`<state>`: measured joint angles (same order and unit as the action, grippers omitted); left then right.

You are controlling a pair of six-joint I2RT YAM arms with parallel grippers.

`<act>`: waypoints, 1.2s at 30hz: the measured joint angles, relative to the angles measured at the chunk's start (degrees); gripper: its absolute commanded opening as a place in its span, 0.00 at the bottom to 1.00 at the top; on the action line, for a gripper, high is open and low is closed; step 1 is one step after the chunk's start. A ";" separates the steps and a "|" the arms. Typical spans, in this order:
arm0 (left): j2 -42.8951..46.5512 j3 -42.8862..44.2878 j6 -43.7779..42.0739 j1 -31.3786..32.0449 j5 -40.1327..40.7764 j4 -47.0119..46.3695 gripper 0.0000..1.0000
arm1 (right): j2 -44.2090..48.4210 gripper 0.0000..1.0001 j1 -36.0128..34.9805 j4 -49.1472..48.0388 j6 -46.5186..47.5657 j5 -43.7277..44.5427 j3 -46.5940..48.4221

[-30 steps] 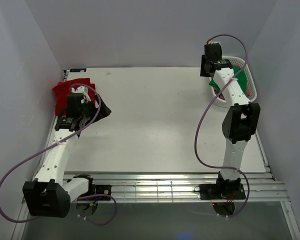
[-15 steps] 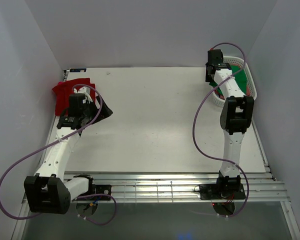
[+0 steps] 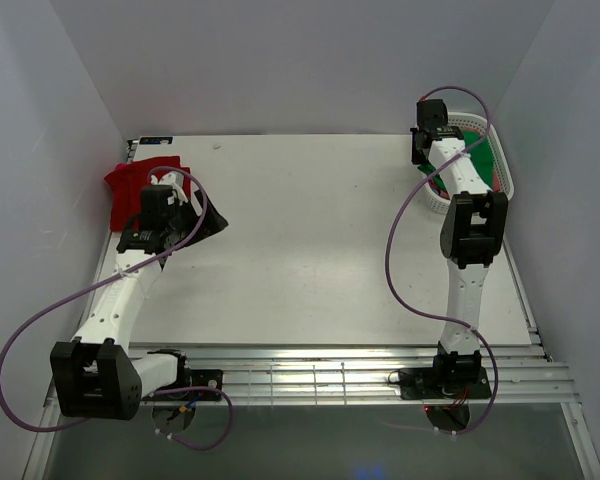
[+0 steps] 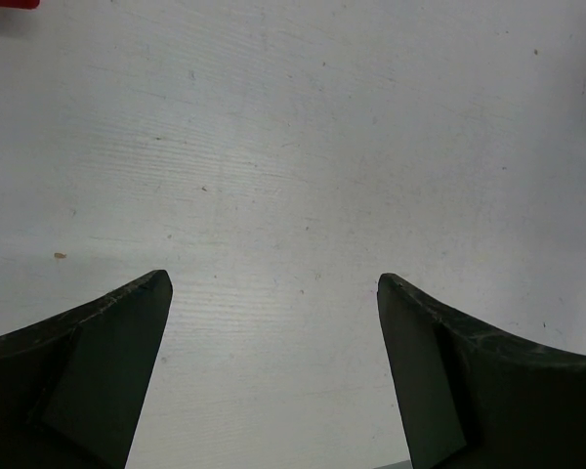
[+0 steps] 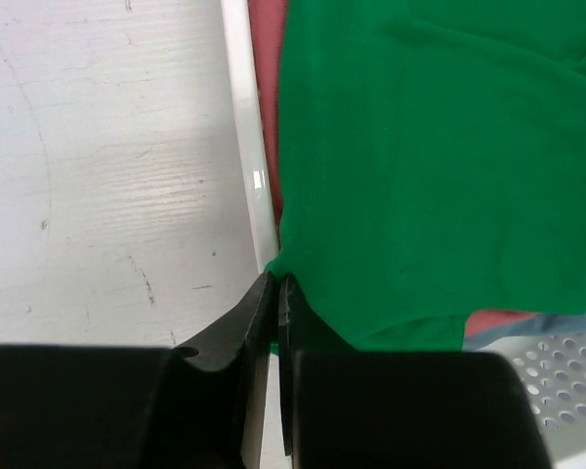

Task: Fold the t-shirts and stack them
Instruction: Grab the tshirt from the pile, then move the tshirt to the center of the board

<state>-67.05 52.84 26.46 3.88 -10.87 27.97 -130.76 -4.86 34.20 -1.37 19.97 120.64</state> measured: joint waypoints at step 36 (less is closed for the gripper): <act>12.07 -7.10 2.91 0.00 -4.42 1.07 0.96 | 57.61 0.53 -14.01 0.61 -12.31 -10.86 -67.69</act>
<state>-54.98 45.74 29.36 3.88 -15.29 29.04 -73.14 -18.87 34.81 -13.67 9.10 52.95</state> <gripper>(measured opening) 0.960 0.527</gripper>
